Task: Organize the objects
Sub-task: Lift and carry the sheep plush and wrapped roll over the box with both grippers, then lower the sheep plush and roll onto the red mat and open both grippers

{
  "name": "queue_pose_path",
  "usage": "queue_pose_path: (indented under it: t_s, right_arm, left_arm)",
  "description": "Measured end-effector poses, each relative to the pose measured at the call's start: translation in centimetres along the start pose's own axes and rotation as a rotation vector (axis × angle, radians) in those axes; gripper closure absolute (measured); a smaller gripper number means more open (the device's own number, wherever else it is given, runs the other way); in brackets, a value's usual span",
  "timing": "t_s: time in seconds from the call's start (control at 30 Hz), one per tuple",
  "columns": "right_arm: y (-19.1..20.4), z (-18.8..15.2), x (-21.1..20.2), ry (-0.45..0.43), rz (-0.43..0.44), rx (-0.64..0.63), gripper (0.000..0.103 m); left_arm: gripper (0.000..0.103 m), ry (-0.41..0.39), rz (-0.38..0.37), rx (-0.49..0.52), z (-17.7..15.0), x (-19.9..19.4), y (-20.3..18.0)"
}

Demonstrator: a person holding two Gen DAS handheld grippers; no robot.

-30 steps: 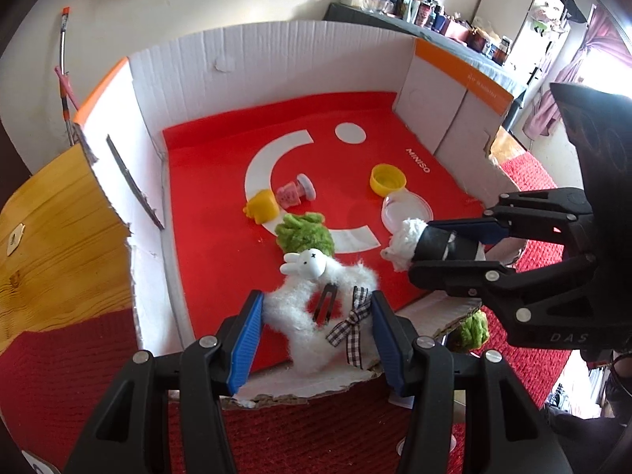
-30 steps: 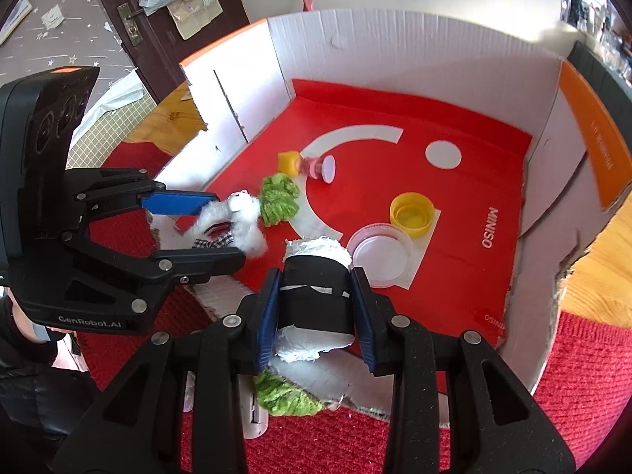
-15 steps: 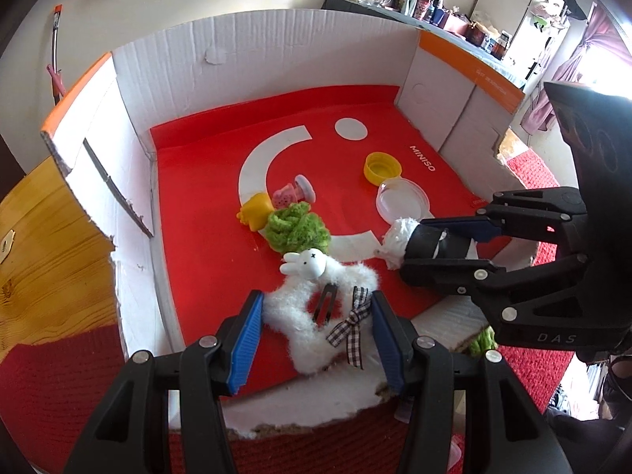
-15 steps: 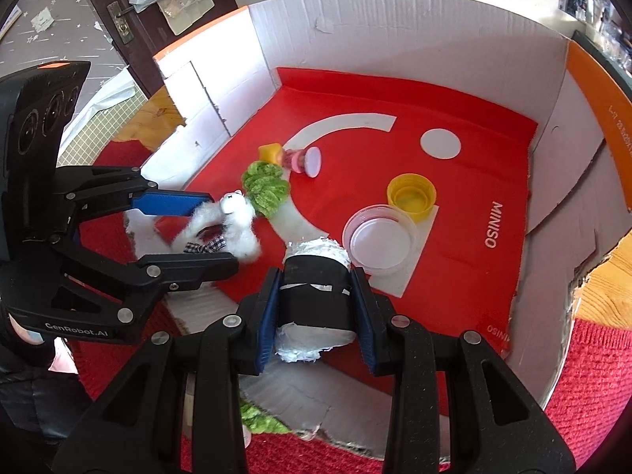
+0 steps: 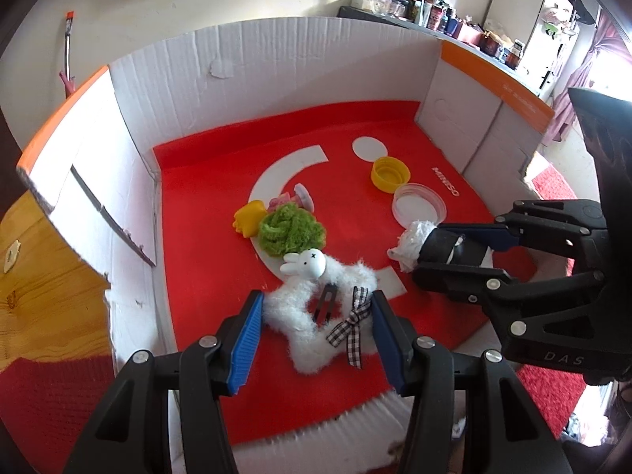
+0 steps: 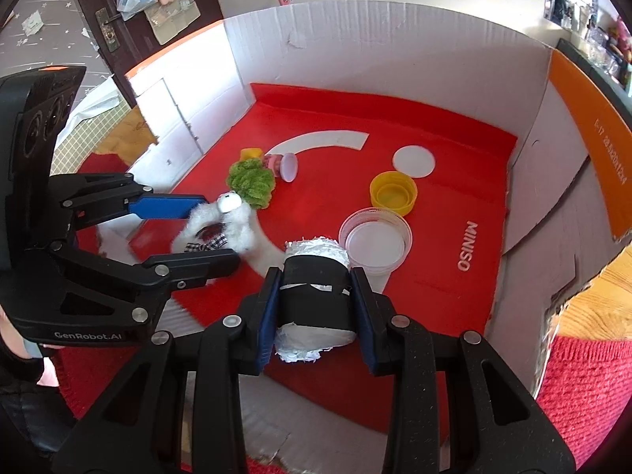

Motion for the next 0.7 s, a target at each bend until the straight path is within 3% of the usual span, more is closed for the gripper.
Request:
queue_pose_path:
  t_s: [0.33,0.7]
  right_arm:
    - [-1.3,0.2,-0.1,-0.023,-0.089,0.021,0.07]
    - [-1.4,-0.2,-0.2,-0.036,-0.104,0.038,0.07]
  left_arm:
    - [0.048,-0.031,0.028,-0.025,0.8,0.8,0.2]
    - [0.047,-0.055,0.037,-0.038,0.7,1.0,0.4]
Point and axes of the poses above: each gripper's, at about its wrist camera, not at the fingertips, and x roughly the way its jaws point, y to its left, z to its top, the point moved 3 cm from there along x, roughly the way its jaws point, and after that the axes turned 14 degrees about -x, right-handed, at the moved point
